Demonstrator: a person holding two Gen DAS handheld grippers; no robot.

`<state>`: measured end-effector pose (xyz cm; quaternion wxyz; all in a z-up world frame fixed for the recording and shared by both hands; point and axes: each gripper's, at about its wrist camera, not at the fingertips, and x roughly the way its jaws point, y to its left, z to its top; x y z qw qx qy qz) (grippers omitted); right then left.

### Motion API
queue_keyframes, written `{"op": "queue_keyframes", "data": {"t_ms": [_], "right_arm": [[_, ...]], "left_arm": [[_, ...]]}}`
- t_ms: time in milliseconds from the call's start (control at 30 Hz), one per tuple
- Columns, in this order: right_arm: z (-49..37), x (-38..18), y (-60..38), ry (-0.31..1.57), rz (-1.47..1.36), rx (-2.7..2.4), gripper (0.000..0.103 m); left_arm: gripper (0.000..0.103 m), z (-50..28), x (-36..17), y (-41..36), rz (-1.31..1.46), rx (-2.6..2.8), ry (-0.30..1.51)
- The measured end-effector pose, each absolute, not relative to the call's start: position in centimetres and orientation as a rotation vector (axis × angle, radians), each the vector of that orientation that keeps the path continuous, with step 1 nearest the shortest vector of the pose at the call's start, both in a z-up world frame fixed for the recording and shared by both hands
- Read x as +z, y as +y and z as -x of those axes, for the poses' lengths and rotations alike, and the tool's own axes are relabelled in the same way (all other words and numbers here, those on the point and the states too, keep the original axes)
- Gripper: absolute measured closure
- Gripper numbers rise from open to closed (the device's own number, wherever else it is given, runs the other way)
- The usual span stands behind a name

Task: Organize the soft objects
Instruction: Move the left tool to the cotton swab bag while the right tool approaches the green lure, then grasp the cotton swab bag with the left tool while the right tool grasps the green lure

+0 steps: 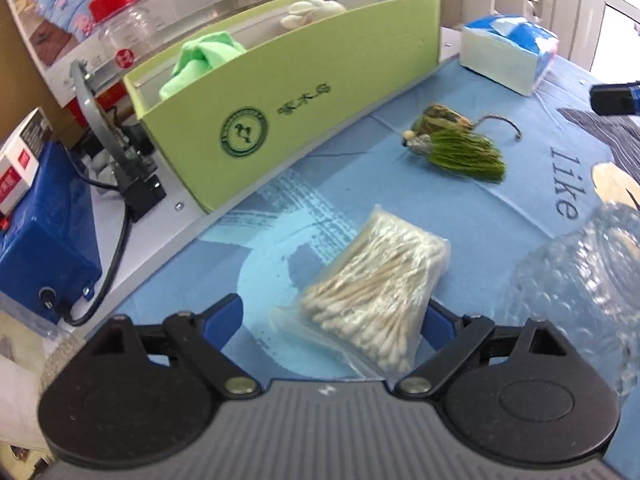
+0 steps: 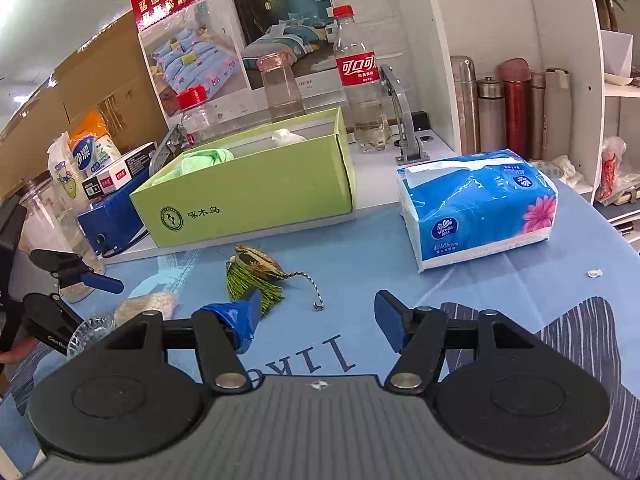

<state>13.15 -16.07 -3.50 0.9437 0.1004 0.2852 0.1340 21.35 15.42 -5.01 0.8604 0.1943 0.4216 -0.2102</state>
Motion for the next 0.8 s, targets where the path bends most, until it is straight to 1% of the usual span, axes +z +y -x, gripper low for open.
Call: {"op": "queue_keyframes", "data": {"t_ms": [100,333,500,600,800], "right_arm": [[-14.3,-3.4,-15.5,0.585,-0.195,0.296,0.054],[-19.9,-3.6,-9.7,0.625,0.048,0.48,0.054],[-23.2,-5.3,-6.7,0.697,0.157,0.538,0.054],[-24.0,-6.4,-5.1,0.731,0.219,0.567,0.053],[-24.5,-7.2,-5.5,0.679,0.196,0.592,0.049]], "left_arm": [[0.01,-22.0,-5.1,15.8,-0.374,-0.457,0.898],[0.011,-21.7,-4.9,13.8,-0.537,-0.575,0.821],[0.01,-23.5,-5.5,15.0,-0.435,-0.651,0.873],[0.01,-24.0,-5.9,15.8,-0.372,-0.662,0.872],[0.011,-23.4,-6.3,16.2,-0.33,-0.676,0.815]]}}
